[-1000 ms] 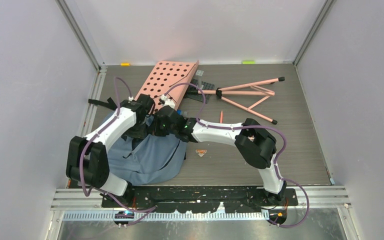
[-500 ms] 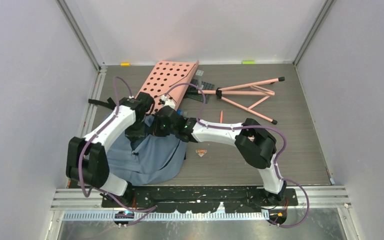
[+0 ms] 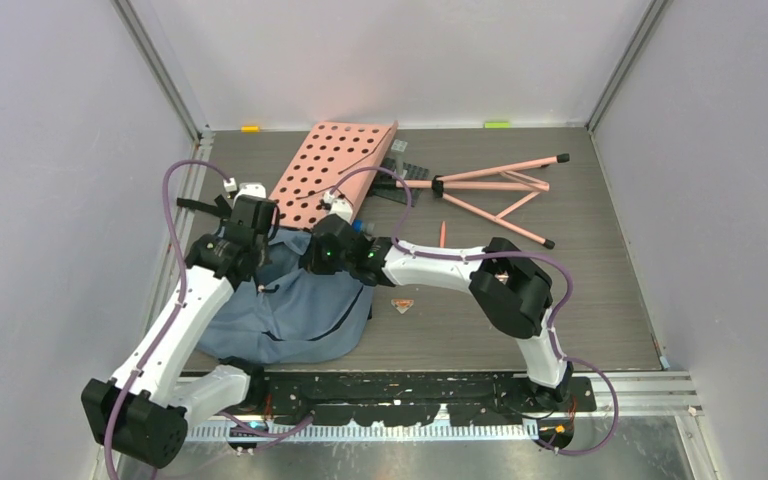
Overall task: Pack the student bag
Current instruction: Pick up the personal item from the center of the board.
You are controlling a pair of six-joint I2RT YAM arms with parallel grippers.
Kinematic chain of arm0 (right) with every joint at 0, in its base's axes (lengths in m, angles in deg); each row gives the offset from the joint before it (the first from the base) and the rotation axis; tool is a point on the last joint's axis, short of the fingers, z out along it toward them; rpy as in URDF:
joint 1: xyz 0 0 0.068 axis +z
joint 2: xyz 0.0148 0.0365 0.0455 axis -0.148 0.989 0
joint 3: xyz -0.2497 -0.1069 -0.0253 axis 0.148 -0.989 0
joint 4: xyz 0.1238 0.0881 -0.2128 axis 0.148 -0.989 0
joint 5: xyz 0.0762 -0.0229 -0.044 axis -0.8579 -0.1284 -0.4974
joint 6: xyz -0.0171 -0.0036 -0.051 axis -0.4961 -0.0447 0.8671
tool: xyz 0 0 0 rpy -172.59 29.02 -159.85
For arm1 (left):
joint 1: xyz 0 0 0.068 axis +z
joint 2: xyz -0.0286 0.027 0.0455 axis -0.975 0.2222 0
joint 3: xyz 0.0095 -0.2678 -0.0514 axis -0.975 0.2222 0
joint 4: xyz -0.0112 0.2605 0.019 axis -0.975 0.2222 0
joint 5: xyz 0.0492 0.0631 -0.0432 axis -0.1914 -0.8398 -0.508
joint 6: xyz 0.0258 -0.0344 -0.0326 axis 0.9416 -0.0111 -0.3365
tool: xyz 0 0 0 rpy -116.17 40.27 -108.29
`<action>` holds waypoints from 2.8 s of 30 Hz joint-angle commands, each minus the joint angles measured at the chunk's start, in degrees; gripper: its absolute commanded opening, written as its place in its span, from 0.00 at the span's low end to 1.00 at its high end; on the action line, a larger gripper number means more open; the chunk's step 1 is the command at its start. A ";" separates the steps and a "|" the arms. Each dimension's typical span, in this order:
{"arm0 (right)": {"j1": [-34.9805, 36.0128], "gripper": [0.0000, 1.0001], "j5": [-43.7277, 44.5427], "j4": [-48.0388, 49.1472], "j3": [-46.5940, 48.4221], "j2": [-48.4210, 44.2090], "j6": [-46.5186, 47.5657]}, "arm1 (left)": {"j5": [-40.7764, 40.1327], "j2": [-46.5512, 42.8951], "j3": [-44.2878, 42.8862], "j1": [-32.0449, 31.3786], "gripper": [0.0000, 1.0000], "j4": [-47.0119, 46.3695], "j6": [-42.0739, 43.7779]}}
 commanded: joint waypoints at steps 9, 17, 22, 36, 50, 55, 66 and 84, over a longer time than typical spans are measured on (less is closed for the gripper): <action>-0.24 0.01 13.52 -5.70 -2.13 0.71 3.85 | -8.73 -5.36 0.52 0.20 0.00 -10.61 3.01; -0.24 0.35 7.48 -11.62 1.28 -7.75 15.19 | 4.18 -4.03 1.85 0.20 0.00 -11.54 2.95; -1.02 0.58 9.55 -18.18 -1.52 -17.82 19.47 | 9.01 -4.24 2.12 0.20 0.00 -11.47 2.91; -14.91 0.60 8.28 -30.25 -18.16 -29.51 24.17 | -0.07 -5.89 1.63 0.20 0.00 -8.49 1.37; -14.44 0.64 -8.66 -19.24 -16.25 -16.93 44.45 | -3.92 -5.86 1.50 0.38 0.00 -7.64 0.93; -14.24 0.65 -10.54 -16.89 -15.89 -14.97 49.93 | -2.81 -5.37 1.47 0.38 0.00 -7.72 0.93; -14.04 0.64 -12.81 -21.68 -12.61 -8.90 55.22 | -2.54 -5.21 1.51 0.55 0.00 -7.72 0.93; -14.04 0.19 -2.98 -19.37 -18.01 -15.64 51.33 | -1.88 -5.15 1.53 0.64 0.00 -7.81 0.83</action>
